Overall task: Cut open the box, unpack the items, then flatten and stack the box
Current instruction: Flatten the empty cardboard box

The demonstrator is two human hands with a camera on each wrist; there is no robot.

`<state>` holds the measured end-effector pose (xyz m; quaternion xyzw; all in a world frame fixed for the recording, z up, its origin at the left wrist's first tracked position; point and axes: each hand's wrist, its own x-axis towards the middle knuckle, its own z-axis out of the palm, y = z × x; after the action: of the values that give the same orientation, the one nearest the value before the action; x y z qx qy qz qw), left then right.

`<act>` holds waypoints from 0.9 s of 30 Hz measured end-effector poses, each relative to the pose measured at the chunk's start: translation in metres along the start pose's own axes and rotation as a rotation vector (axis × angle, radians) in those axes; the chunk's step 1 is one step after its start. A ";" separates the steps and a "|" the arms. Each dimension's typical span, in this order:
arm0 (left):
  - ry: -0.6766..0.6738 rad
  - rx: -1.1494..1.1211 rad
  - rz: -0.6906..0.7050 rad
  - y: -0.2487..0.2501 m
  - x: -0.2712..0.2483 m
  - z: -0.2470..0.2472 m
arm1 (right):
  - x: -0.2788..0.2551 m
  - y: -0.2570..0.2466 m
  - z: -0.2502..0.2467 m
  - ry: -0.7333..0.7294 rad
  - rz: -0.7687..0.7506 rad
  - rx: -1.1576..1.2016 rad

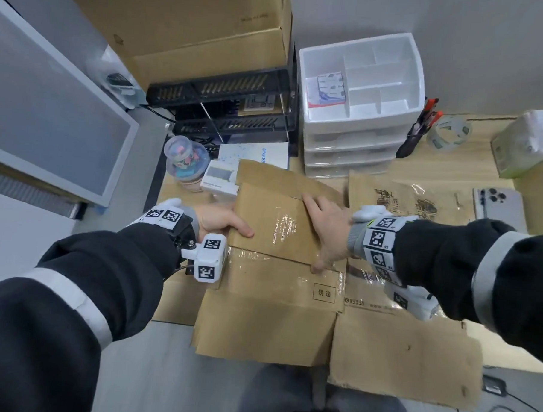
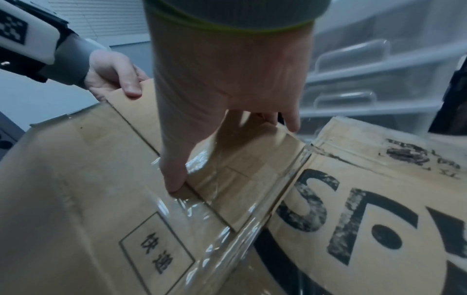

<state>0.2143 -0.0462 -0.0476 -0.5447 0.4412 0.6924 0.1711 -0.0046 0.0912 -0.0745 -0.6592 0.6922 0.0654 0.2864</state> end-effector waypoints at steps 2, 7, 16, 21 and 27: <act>0.000 -0.022 -0.022 -0.009 0.012 0.001 | 0.010 -0.002 0.015 0.004 0.013 -0.018; 0.036 -0.053 -0.074 -0.021 0.037 0.007 | 0.031 -0.002 0.045 0.006 0.067 -0.054; 0.072 -0.114 -0.109 -0.020 0.049 0.004 | 0.045 -0.002 0.061 0.023 0.088 -0.082; -0.011 -0.109 -0.032 -0.008 0.031 0.002 | 0.032 0.007 0.042 -0.049 0.035 0.018; -0.176 0.052 0.030 0.013 -0.004 0.012 | 0.016 0.035 -0.015 -0.295 -0.055 0.162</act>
<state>0.1986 -0.0431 -0.0385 -0.4704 0.4504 0.7284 0.2128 -0.0414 0.0747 -0.0801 -0.6360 0.6273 0.0975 0.4386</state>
